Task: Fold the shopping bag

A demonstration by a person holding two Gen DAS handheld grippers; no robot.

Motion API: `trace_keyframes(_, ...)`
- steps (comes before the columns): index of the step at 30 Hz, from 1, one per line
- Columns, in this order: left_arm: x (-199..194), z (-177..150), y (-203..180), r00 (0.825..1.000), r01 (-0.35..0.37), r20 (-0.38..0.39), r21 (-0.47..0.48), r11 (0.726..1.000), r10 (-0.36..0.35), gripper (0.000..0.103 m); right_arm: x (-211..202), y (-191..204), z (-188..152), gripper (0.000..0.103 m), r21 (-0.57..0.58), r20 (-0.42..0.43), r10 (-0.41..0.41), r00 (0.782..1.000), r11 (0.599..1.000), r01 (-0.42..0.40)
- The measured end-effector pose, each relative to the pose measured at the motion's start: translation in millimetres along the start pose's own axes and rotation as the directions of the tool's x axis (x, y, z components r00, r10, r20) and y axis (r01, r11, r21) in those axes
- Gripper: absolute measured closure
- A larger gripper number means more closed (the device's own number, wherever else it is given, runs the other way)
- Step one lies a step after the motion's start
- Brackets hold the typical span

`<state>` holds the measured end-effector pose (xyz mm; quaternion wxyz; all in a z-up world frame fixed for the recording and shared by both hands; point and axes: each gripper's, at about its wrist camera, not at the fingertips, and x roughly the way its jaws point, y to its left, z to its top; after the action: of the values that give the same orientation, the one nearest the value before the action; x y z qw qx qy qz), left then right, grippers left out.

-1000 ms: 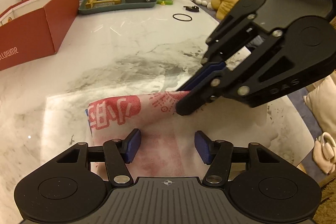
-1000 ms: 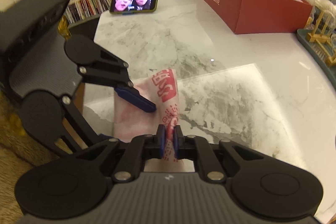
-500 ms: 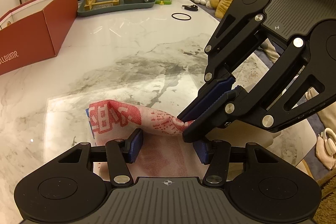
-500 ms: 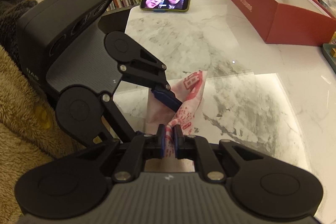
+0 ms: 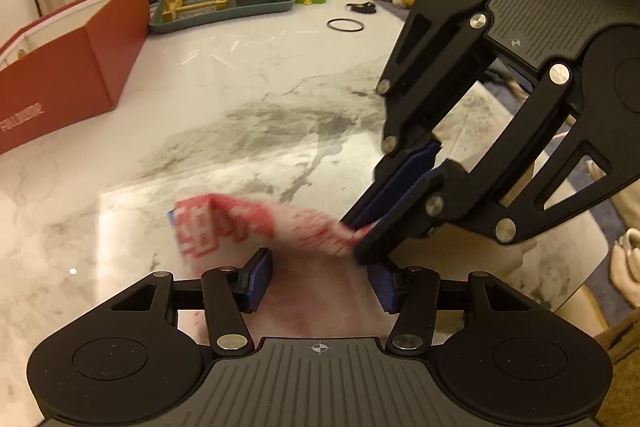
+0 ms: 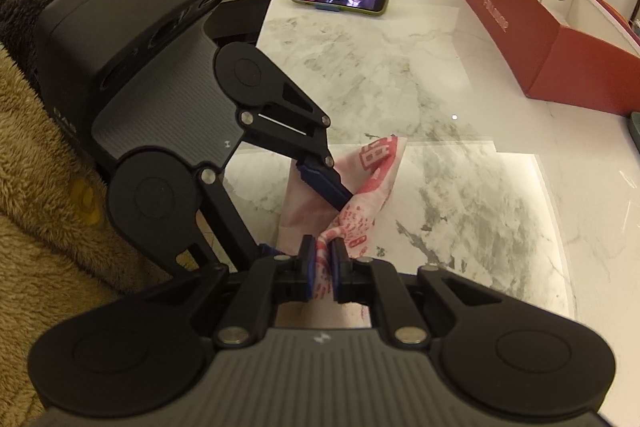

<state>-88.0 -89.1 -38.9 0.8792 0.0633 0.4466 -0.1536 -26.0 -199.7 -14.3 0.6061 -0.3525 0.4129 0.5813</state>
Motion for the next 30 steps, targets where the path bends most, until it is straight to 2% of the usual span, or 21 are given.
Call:
trace_keyframes(1,0,-1,4,1.000,0.014,-0.004,-0.026,1.000,-0.014,0.049,2,3,0,0.096,-0.024,-0.016,-0.016,1.000,1.000,0.015)
trace_keyframes(8,1,-2,4,1.000,0.020,0.004,0.001,1.000,-0.020,0.049,3,10,7,0.096,-0.111,-0.064,-0.023,0.998,0.994,0.016)
trace_keyframes(14,-12,-6,11,0.999,-0.045,0.004,-0.023,0.999,0.045,0.049,11,17,12,0.096,-0.178,-0.125,-0.037,0.991,0.984,0.014)
trace_keyframes(15,-10,-8,12,0.999,-0.038,-0.007,-0.015,0.999,0.038,0.049,13,19,11,0.096,-0.189,-0.129,-0.041,0.991,0.982,0.016)
trace_keyframes(17,-8,-12,13,0.999,-0.025,-0.029,0.002,1.000,0.025,0.049,12,21,10,0.095,-0.184,-0.120,-0.042,0.992,0.983,0.020)
trace_keyframes(23,-6,-15,9,0.999,-0.031,-0.016,0.040,0.999,0.032,0.049,7,31,6,0.095,-0.223,-0.097,-0.054,0.994,0.974,0.031)
trace_keyframes(30,-7,-16,7,0.999,-0.038,-0.004,0.045,0.998,0.038,0.048,9,37,15,0.095,-0.177,-0.118,-0.001,0.993,0.984,-0.020)
